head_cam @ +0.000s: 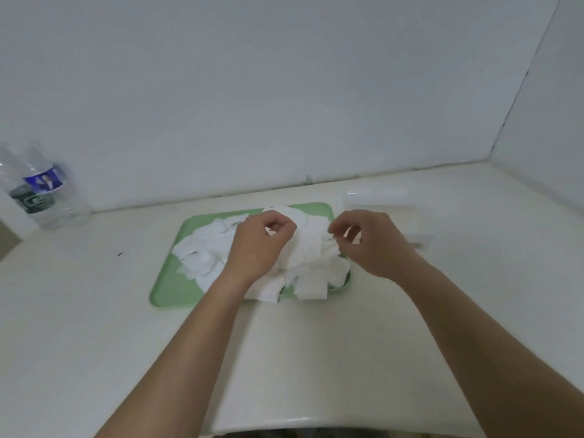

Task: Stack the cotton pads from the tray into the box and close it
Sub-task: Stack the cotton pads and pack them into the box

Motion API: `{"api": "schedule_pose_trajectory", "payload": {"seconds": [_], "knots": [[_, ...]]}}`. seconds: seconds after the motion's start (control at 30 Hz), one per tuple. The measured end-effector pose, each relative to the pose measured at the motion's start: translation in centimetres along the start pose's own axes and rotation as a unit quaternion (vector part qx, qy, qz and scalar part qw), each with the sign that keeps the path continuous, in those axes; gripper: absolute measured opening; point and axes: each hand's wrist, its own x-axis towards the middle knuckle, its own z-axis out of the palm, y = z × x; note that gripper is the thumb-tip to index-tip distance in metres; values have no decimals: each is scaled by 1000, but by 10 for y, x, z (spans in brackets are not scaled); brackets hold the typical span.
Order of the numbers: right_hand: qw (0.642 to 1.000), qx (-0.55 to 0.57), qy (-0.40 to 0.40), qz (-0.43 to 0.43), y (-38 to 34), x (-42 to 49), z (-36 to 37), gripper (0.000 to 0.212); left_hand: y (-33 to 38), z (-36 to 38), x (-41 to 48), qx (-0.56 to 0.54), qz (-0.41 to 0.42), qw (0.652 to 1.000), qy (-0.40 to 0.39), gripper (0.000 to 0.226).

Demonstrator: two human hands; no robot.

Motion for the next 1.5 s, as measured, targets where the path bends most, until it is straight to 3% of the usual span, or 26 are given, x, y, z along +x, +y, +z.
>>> {"api": "schedule_pose_trajectory", "payload": {"seconds": [0.2,0.37,0.53,0.6,0.7,0.83,1.0,1.13,1.2,1.3,1.4,1.5], "knots": [[994,-98,-39,-7,-27,7,36,6,-20,-14,12,-50,12,996,76,16],[969,-211,-50,116,-48,18,49,34,-35,-17,5,-77,14,988,130,21],[950,-260,-74,157,-48,25,58,44,-46,-25,-5,-101,35,981,160,24],[957,-225,-91,160,-44,24,60,32,-47,-27,-6,-102,43,980,166,25],[980,-87,-71,166,-36,20,58,18,-46,-26,-9,-96,55,979,171,23],[985,81,22,147,-23,15,54,17,-47,-22,-10,-93,73,979,168,18],[953,218,165,127,-17,12,61,14,-44,-8,-14,-125,68,979,143,12],[940,307,139,54,-33,11,60,8,-40,-3,-15,-235,42,969,58,47],[941,325,94,23,-43,7,62,5,-36,-4,-17,-305,26,952,23,61],[944,324,64,26,-52,1,67,11,-30,-6,-21,-342,17,940,15,35],[957,262,102,74,-50,1,74,16,-33,-9,-19,-317,-14,944,89,11],[979,119,140,87,-40,3,80,13,-39,-14,-13,-296,-38,944,144,6]]}}
